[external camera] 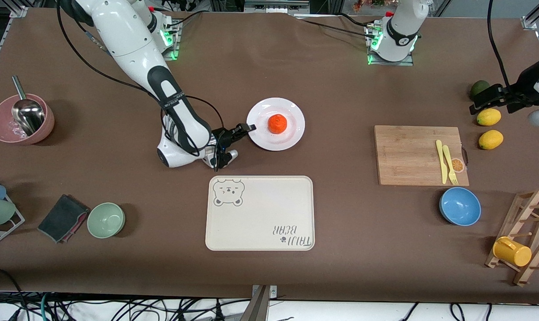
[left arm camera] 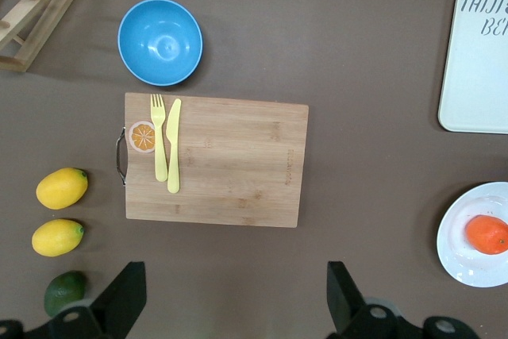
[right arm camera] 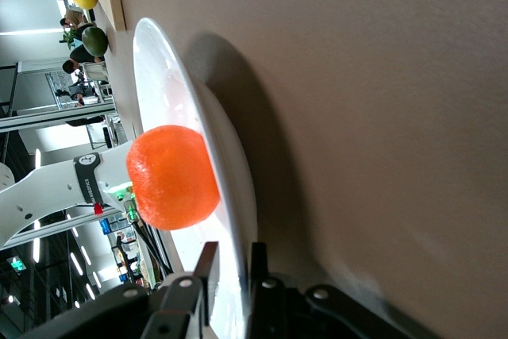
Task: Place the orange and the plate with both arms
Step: 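Grasp the plate rim with the right gripper while the left gripper withdraws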
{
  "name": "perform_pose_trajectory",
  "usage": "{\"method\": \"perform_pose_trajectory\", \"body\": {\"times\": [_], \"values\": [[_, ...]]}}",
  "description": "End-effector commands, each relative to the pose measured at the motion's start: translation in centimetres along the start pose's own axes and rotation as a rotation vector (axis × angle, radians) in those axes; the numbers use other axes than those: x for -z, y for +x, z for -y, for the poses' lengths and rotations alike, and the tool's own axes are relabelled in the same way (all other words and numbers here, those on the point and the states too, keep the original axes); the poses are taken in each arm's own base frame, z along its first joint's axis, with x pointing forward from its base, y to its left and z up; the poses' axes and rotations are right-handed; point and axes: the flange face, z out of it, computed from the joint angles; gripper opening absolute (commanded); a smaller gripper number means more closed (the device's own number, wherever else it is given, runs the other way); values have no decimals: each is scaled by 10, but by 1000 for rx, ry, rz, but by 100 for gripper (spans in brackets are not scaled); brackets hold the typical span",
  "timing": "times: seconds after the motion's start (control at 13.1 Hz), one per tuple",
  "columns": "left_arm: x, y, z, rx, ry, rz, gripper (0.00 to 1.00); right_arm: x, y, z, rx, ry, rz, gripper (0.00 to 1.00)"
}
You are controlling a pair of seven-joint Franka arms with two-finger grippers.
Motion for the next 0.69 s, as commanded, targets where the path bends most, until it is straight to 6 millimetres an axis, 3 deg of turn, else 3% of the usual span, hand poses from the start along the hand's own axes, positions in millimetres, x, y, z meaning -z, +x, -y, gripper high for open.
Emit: {"method": "perform_pose_trajectory", "body": {"times": [0.0,0.38,0.61], "values": [[6,2,1,-35,21,2,100,-4,1,-2,11,18,-4,2],[7,2,1,-34,20,2,100,3,2,3,5,42,3,0],[6,2,3,-31,20,4,100,30,11,13,27,99,6,0]]}}
